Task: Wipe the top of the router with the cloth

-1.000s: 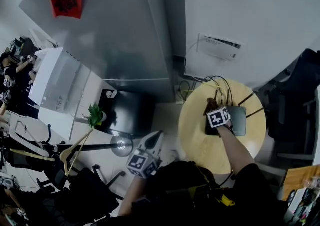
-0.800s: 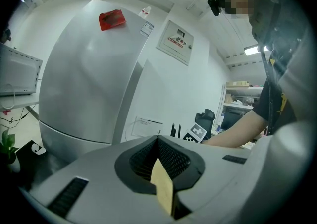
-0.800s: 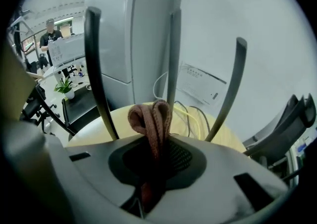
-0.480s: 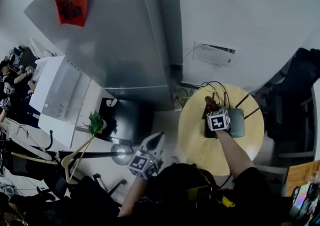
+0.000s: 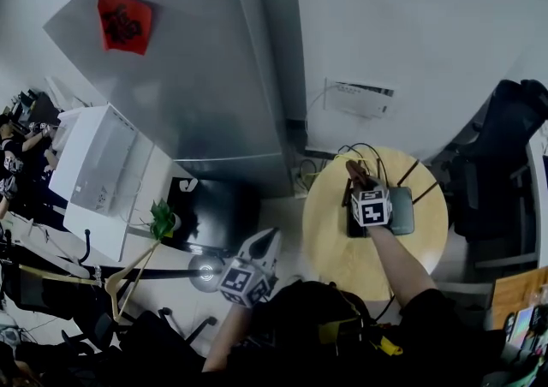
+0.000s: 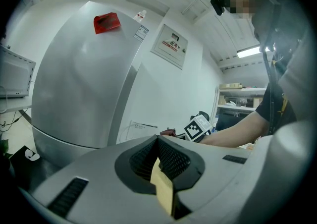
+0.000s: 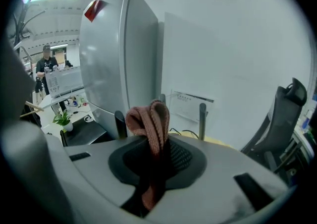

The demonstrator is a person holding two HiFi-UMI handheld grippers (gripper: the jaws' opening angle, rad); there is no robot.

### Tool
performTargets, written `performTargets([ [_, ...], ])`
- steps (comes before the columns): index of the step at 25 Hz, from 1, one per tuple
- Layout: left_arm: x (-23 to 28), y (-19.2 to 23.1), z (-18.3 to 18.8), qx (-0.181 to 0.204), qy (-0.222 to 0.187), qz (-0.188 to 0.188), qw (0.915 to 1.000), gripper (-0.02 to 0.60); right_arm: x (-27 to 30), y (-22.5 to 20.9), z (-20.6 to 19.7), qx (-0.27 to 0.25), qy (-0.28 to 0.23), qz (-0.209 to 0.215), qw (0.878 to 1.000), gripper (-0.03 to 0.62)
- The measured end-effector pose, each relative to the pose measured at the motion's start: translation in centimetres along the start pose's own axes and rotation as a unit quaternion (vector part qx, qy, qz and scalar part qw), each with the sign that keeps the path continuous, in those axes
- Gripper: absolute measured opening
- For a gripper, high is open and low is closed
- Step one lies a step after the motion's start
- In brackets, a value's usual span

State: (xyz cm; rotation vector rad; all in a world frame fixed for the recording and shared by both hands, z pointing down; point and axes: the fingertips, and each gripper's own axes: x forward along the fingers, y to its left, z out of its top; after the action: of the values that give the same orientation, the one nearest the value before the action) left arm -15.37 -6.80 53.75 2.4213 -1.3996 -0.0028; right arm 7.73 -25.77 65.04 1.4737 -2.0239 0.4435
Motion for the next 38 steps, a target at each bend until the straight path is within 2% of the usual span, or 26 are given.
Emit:
performTargets([
  [6, 0.6, -1.0, 0.3, 0.003, -0.010, -0.018, 0.9998, 0.000, -2.5, 0.2, 2.9, -0.013, -0.056, 0.012, 0.998, 0.061],
  [12, 1.6, -2.5, 0.8, 0.002, -0.007, -0.033, 0.9994, 0.000, -6.1, -0.2, 5.8, -0.044, -0.121, 0.013, 0.992, 0.063],
  [16, 2.4, -3.4, 0.4, 0.006, -0.003, -0.048, 0.9988, 0.000, -7.6, -1.3, 6.0, -0.054, -0.135, 0.007, 0.989, 0.063],
  [18, 2.8, -4.0, 0.1, 0.006, 0.001, -0.056, 0.9984, 0.000, -7.5, -2.0, 4.5, -0.069, -0.116, -0.003, 0.991, 0.062],
  [22, 3.2, -4.8, -0.7, 0.006, 0.010, -0.066, 0.9978, 0.000, -5.7, -4.0, -1.1, -0.095, -0.035, -0.024, 0.995, 0.063],
  [25, 3.3, -4.6, -1.3, 0.003, 0.022, -0.059, 0.9980, 0.000, -4.6, -5.0, -4.2, -0.110, 0.012, -0.032, 0.993, 0.063],
  [30, 3.0, -3.6, -1.5, -0.003, 0.025, -0.040, 0.9989, 0.000, -1.9, -6.1, -8.6, -0.104, 0.080, -0.038, 0.991, 0.062],
  [33, 2.9, -3.0, -1.5, -0.004, 0.031, -0.027, 0.9991, 0.000, -1.1, -6.1, -7.9, -0.120, 0.098, -0.043, 0.987, 0.062],
  [38, 3.0, -2.1, -1.1, -0.008, 0.038, -0.010, 0.9992, 0.000, 0.3, -6.9, -7.6, -0.125, 0.141, -0.074, 0.979, 0.062],
])
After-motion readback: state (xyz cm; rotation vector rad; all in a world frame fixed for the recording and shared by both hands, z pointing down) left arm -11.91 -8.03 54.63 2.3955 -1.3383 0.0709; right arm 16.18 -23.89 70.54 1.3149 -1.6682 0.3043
